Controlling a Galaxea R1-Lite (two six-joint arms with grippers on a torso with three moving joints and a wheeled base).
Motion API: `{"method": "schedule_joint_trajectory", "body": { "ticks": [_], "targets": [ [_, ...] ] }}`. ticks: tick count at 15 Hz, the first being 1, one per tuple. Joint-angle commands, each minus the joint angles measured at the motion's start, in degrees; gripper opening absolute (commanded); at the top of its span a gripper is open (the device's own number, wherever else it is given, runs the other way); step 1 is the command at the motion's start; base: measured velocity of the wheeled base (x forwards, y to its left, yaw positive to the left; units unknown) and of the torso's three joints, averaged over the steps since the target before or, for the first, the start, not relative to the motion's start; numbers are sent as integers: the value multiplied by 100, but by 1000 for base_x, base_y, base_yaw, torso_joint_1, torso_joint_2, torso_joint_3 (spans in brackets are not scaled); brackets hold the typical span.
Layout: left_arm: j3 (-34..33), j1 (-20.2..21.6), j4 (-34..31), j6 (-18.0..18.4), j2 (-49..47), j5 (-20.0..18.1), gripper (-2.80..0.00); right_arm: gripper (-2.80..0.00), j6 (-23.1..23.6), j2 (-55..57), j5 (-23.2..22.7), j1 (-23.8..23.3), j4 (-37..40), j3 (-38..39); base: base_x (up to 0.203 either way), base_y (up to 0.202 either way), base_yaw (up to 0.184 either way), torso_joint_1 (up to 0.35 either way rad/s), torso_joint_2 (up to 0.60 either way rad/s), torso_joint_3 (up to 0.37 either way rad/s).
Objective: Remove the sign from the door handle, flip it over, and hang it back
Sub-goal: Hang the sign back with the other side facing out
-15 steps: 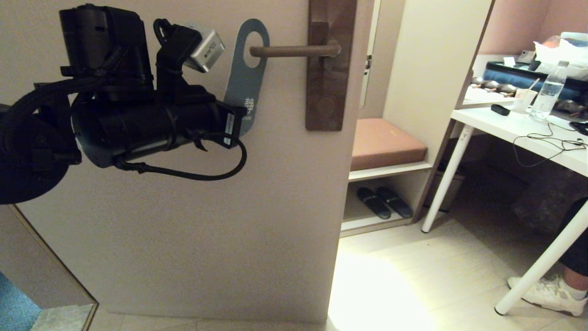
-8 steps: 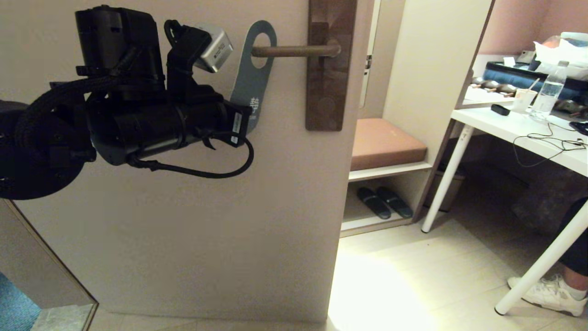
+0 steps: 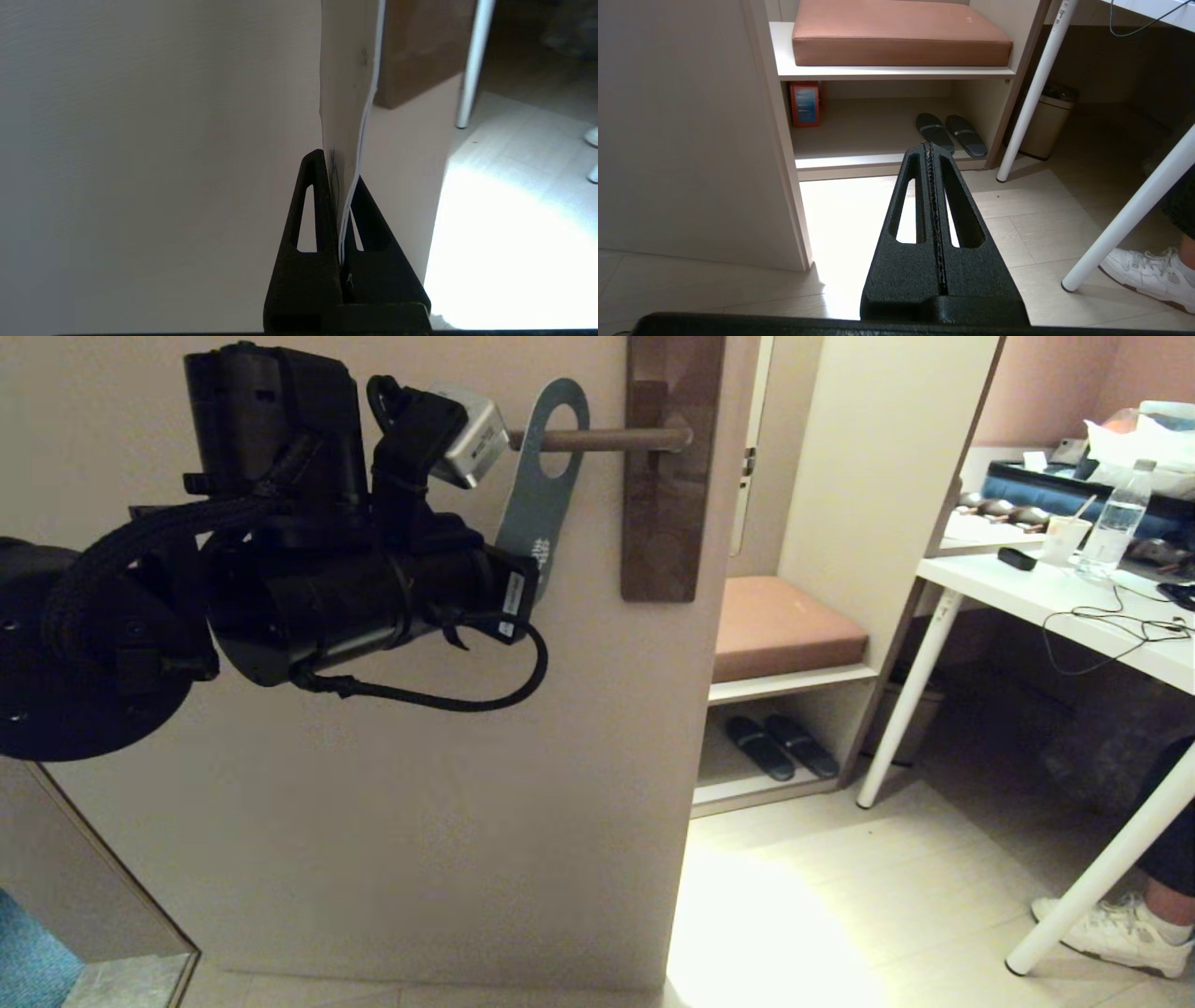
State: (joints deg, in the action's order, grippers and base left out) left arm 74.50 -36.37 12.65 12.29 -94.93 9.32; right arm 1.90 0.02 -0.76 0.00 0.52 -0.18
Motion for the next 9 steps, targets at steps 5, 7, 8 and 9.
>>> {"method": "schedule_joint_trajectory", "body": {
  "ticks": [5,7,8,9],
  "targets": [
    [20,-299,43,-25,-82,152,-280,-280,3,-2,-3,0,0,1,0,0,0,0,0,0],
    [29,-397,44,-25,-131,279,-280,-280,3,-2,-3,0,0,1,0,0,0,0,0,0],
    [39,-424,44,-25,-157,289,-280,-280,3,-2,-3,0,-7,1,0,0,0,0,0,0],
    [65,-431,44,-25,-194,297,-280,-280,3,-2,-3,0,0,1,0,0,0,0,0,0]
  ]
}}
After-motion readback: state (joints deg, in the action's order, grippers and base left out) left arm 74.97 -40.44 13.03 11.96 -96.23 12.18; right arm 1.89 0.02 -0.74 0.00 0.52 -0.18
